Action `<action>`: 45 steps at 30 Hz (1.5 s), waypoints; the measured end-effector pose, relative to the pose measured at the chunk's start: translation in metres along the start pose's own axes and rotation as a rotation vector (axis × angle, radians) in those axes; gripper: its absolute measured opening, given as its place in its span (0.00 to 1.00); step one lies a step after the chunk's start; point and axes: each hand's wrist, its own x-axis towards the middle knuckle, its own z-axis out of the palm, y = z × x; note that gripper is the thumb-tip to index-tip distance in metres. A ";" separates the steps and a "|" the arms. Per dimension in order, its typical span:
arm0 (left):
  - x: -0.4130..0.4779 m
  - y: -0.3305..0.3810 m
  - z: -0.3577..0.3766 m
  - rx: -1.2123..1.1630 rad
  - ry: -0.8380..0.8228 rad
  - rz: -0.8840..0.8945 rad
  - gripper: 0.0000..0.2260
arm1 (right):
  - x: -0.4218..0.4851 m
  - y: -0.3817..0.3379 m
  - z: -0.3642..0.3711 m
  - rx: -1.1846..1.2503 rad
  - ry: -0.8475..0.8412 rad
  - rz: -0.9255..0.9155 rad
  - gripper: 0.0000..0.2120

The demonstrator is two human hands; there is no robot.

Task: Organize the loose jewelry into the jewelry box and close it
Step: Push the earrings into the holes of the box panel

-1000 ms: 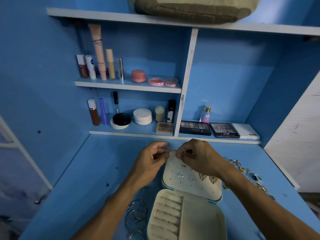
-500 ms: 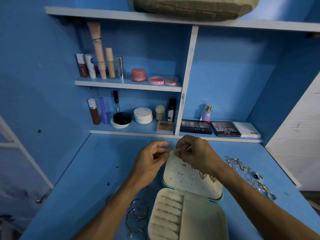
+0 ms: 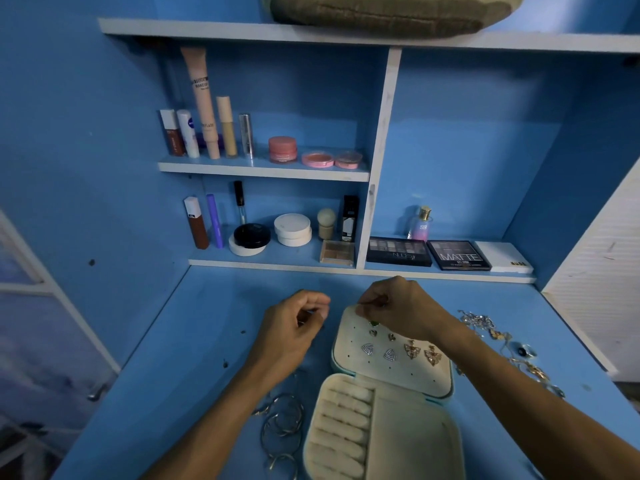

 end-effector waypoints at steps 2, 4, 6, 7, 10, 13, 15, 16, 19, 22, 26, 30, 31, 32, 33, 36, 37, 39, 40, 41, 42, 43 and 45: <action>-0.006 0.000 -0.008 0.019 0.015 -0.006 0.07 | 0.000 0.000 0.002 0.026 0.000 0.004 0.04; -0.009 -0.003 -0.015 0.049 0.030 -0.006 0.07 | 0.001 0.001 0.003 0.028 0.002 0.008 0.05; -0.012 -0.006 -0.021 0.079 0.032 -0.009 0.07 | 0.003 0.003 0.002 0.009 0.001 0.008 0.06; -0.014 -0.007 -0.025 0.095 0.034 -0.009 0.07 | 0.004 0.003 0.001 0.001 -0.002 -0.001 0.06; -0.020 -0.010 -0.036 0.121 0.062 -0.016 0.07 | 0.005 0.007 0.000 -0.013 -0.006 -0.017 0.07; -0.027 -0.017 -0.054 0.148 0.163 -0.005 0.07 | 0.006 0.006 0.002 -0.049 0.012 -0.011 0.07; -0.031 -0.023 -0.067 0.192 0.246 -0.002 0.06 | 0.007 0.002 0.007 -0.108 0.055 -0.014 0.07; -0.033 -0.027 -0.074 0.209 0.288 -0.004 0.06 | 0.008 -0.004 0.011 -0.137 0.092 -0.037 0.08; -0.036 -0.040 -0.086 0.226 0.376 -0.031 0.07 | 0.012 -0.026 0.028 -0.142 0.169 -0.155 0.07; -0.039 -0.052 -0.090 0.238 0.401 -0.058 0.07 | 0.022 -0.050 0.049 -0.091 0.077 -0.300 0.06; -0.039 -0.057 -0.094 0.230 0.442 -0.062 0.09 | 0.036 -0.076 0.071 -0.166 -0.061 -0.365 0.05; -0.038 -0.058 -0.092 0.266 0.433 -0.068 0.07 | 0.044 -0.092 0.083 -0.224 -0.115 -0.365 0.04; -0.038 -0.059 -0.093 0.274 0.432 -0.068 0.07 | 0.045 -0.097 0.086 -0.235 -0.123 -0.367 0.05; -0.038 -0.059 -0.093 0.281 0.431 -0.065 0.07 | 0.046 -0.100 0.088 -0.248 -0.123 -0.372 0.05; -0.037 -0.060 -0.093 0.288 0.431 -0.064 0.07 | 0.047 -0.103 0.090 -0.264 -0.121 -0.373 0.06; -0.037 -0.062 -0.094 0.310 0.422 -0.075 0.07 | 0.051 -0.110 0.095 -0.275 -0.105 -0.368 0.06; -0.037 -0.061 -0.094 0.315 0.419 -0.078 0.07 | 0.052 -0.112 0.096 -0.271 -0.102 -0.373 0.06; -0.037 -0.062 -0.095 0.322 0.415 -0.079 0.08 | 0.053 -0.119 0.099 -0.275 -0.103 -0.395 0.06; -0.037 -0.062 -0.095 0.327 0.412 -0.077 0.08 | 0.054 -0.122 0.101 -0.284 -0.106 -0.407 0.06; -0.037 -0.063 -0.095 0.331 0.408 -0.076 0.07 | 0.054 -0.125 0.103 -0.294 -0.108 -0.413 0.06; -0.036 -0.063 -0.095 0.335 0.404 -0.075 0.07 | 0.055 -0.127 0.105 -0.304 -0.107 -0.417 0.07; -0.036 -0.063 -0.094 0.338 0.399 -0.074 0.07 | 0.056 -0.129 0.107 -0.317 -0.107 -0.416 0.07; -0.037 -0.064 -0.095 0.343 0.397 -0.071 0.07 | 0.057 -0.132 0.110 -0.355 -0.110 -0.411 0.07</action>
